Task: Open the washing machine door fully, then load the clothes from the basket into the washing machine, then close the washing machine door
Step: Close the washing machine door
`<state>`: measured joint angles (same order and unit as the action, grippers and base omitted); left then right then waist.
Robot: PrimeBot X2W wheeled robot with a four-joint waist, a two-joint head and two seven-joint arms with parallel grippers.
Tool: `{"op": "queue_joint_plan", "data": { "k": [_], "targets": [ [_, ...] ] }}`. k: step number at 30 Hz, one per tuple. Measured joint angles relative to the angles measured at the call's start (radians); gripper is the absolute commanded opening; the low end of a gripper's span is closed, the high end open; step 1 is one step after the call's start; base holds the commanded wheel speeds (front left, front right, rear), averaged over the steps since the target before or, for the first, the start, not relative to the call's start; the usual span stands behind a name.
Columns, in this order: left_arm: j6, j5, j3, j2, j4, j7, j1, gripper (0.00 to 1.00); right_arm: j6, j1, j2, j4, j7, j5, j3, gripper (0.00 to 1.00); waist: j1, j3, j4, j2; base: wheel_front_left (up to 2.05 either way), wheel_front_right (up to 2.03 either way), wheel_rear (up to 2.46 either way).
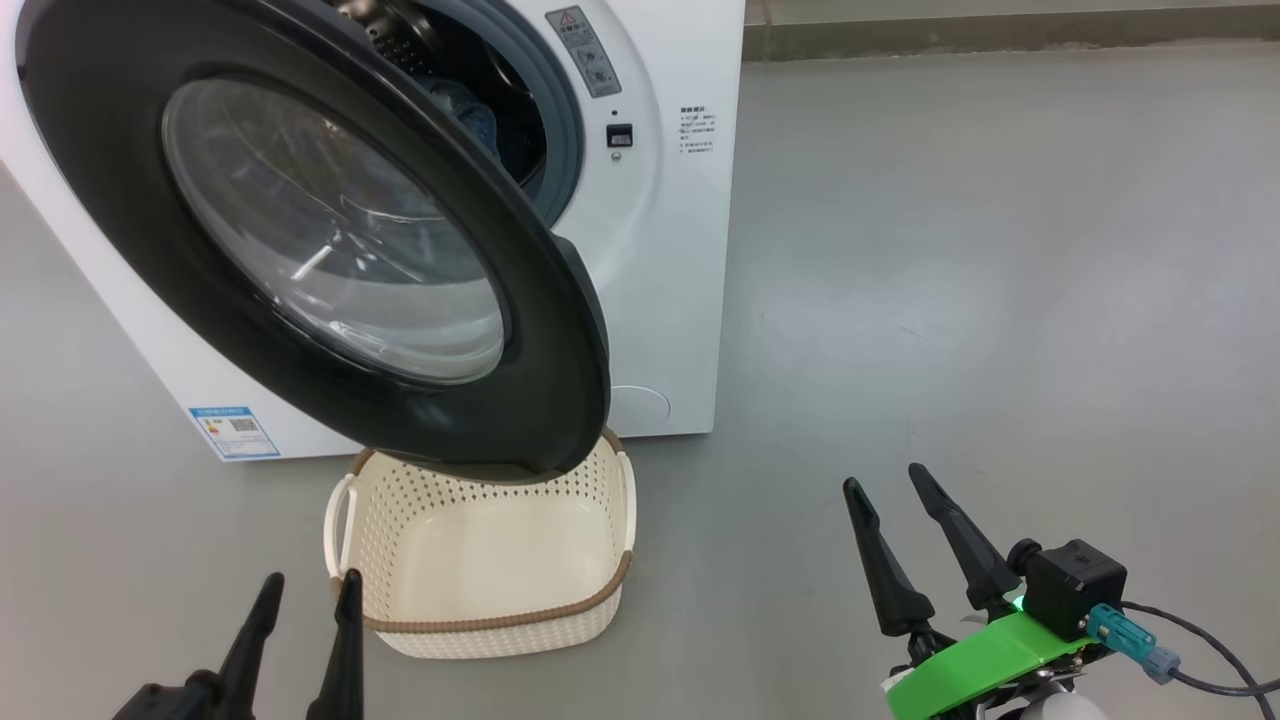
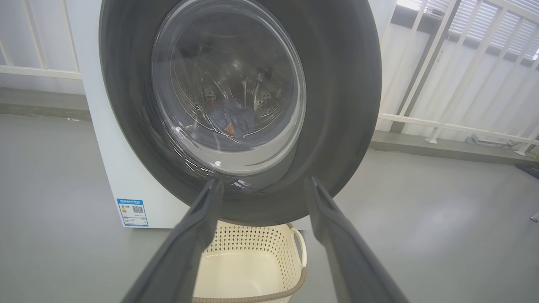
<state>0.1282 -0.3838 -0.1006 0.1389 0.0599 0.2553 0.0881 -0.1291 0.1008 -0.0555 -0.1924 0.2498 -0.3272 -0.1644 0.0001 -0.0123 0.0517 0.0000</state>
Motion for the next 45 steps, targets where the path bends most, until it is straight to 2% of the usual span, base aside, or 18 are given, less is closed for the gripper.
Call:
{"op": "queue_joint_plan", "data": {
  "k": [16, 17, 18, 19, 29, 35, 41, 45],
  "targets": [
    [0.0, 0.0, -0.011, -0.002, -0.007, 0.0, -0.001, 1.0, 0.0, 0.001, 0.0, 0.004, 0.0, 0.0, 0.001, 1.0, 0.0, 0.026, 0.006, 0.0, 0.0, 0.0, 0.0],
    [0.0, 0.0, -0.012, -0.002, -0.007, 0.0, -0.001, 1.0, 0.0, 0.001, 0.0, 0.005, 0.0, 0.0, 0.001, 0.6, 0.0, 0.029, 0.008, 0.0, 0.0, 0.0, 0.0],
    [0.0, 0.0, -0.014, -0.002, -0.007, 0.0, -0.002, 1.0, 0.0, 0.001, 0.0, 0.01, 0.0, 0.0, 0.001, 0.25, 0.0, 0.033, 0.009, 0.0, 0.0, 0.0, 0.0],
    [0.0, 0.0, -0.015, -0.002, -0.007, 0.0, -0.003, 1.0, 0.0, 0.002, 0.0, 0.016, 0.0, 0.0, 0.001, 0.0, -0.0001, 0.038, 0.01, 0.0, 0.0, 0.0, 0.0],
    [0.0, -0.009, -0.047, -0.001, -0.013, 0.0, -0.062, 1.0, 0.0, 0.075, -0.002, 0.087, 0.0, 0.056, -0.022, 0.0, -0.0001, 0.102, 0.033, 0.0, 0.0, 0.0, 0.0],
    [0.0, -0.026, -0.069, -0.002, -0.02, 0.0, -0.141, 1.0, 0.0, 0.208, -0.005, 0.08, 0.0, 0.114, -0.136, 0.0, 0.0, 0.169, 0.055, 0.0, 0.0, 0.0, 0.0],
    [0.0, -0.041, -0.094, -0.002, -0.017, 0.0, -0.195, 1.0, 0.0, 0.326, -0.034, 0.033, 0.0, 0.114, -0.28, 0.0, -0.0001, 0.239, 0.085, 0.0, 0.0, 0.0, 0.0],
    [0.0, -0.054, -0.109, -0.007, -0.015, 0.0, -0.222, 1.0, 0.0, 0.391, -0.059, -0.011, 0.001, 0.101, -0.331, 0.0, -0.0001, 0.275, 0.11, 0.0, 0.0, 0.0, 0.0]
  ]
}}
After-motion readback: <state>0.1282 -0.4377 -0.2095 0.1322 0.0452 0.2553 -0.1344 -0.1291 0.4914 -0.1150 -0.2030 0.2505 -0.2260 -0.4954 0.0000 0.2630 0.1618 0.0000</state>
